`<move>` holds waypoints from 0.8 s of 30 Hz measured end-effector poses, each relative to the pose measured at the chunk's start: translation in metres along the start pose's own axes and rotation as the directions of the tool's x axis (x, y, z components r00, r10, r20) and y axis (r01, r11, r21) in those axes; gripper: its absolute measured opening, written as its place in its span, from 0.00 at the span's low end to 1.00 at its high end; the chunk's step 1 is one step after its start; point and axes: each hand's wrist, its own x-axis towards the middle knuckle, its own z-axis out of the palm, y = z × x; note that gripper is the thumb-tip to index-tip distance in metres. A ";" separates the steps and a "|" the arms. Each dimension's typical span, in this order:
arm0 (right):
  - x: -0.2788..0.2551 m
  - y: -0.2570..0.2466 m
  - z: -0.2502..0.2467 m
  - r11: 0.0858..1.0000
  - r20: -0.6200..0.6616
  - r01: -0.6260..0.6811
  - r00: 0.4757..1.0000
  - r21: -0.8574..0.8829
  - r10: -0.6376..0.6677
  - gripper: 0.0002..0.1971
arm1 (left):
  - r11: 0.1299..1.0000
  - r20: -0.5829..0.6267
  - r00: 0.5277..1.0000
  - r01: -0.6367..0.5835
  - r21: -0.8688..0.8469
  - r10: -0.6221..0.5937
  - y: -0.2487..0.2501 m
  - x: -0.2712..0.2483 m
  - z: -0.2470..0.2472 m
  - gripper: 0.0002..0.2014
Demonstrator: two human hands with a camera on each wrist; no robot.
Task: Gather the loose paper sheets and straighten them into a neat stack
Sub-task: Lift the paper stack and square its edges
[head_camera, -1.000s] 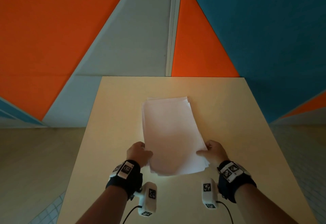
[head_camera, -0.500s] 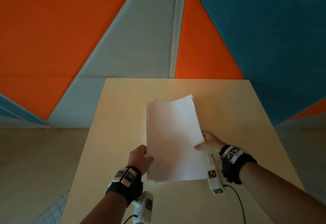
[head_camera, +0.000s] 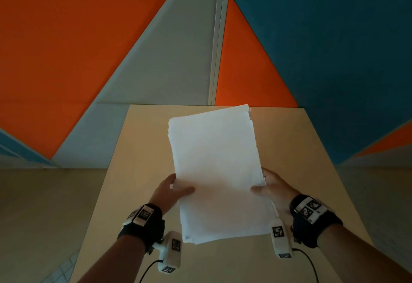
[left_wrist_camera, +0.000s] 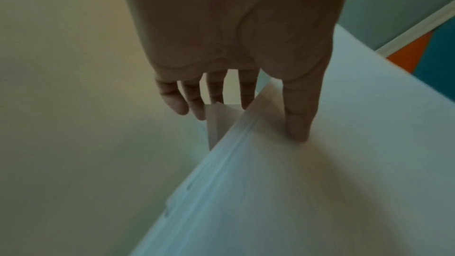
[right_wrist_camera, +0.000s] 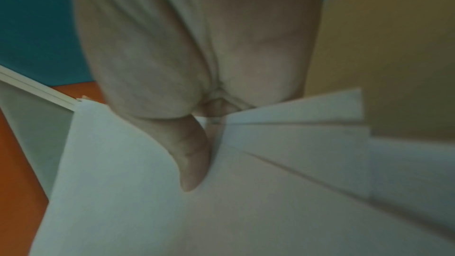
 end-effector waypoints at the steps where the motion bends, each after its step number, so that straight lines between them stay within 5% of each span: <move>1: -0.002 0.001 0.001 1.000 -0.004 0.002 1.000 0.006 -0.002 0.24 | 1.000 0.003 1.000 -0.002 0.004 0.002 0.004 -0.003 0.000 0.32; 4: -0.005 0.008 0.007 0.998 -0.025 -0.001 1.000 0.061 0.002 0.24 | 1.000 -0.014 1.000 -0.016 -0.019 0.015 0.002 -0.002 0.000 0.34; 8: -0.007 0.017 0.013 0.993 -0.054 -0.006 0.998 0.120 0.012 0.24 | 0.957 -0.208 0.976 -0.007 0.291 0.071 0.003 -0.007 -0.002 0.30; 11: -0.011 0.014 0.012 0.988 -0.070 0.046 0.997 0.146 -0.036 0.22 | 0.991 -0.098 0.988 -0.125 -0.049 0.120 0.023 -0.022 -0.004 0.26; 14: -0.017 -0.001 0.012 0.984 -0.107 0.138 0.986 0.115 -0.126 0.19 | 0.932 0.006 0.977 -0.199 -0.303 0.211 0.044 -0.032 -0.004 0.22; 18: -0.017 -0.020 0.007 0.966 -0.214 0.251 0.949 0.065 -0.232 0.16 | 0.900 -0.092 0.954 -0.300 -0.317 0.286 0.074 -0.034 -0.001 0.13; 24: -0.019 -0.030 0.011 0.945 -0.336 0.319 0.900 0.078 -0.276 0.18 | 0.909 -0.086 0.944 -0.330 -0.255 0.319 0.091 -0.032 0.011 0.11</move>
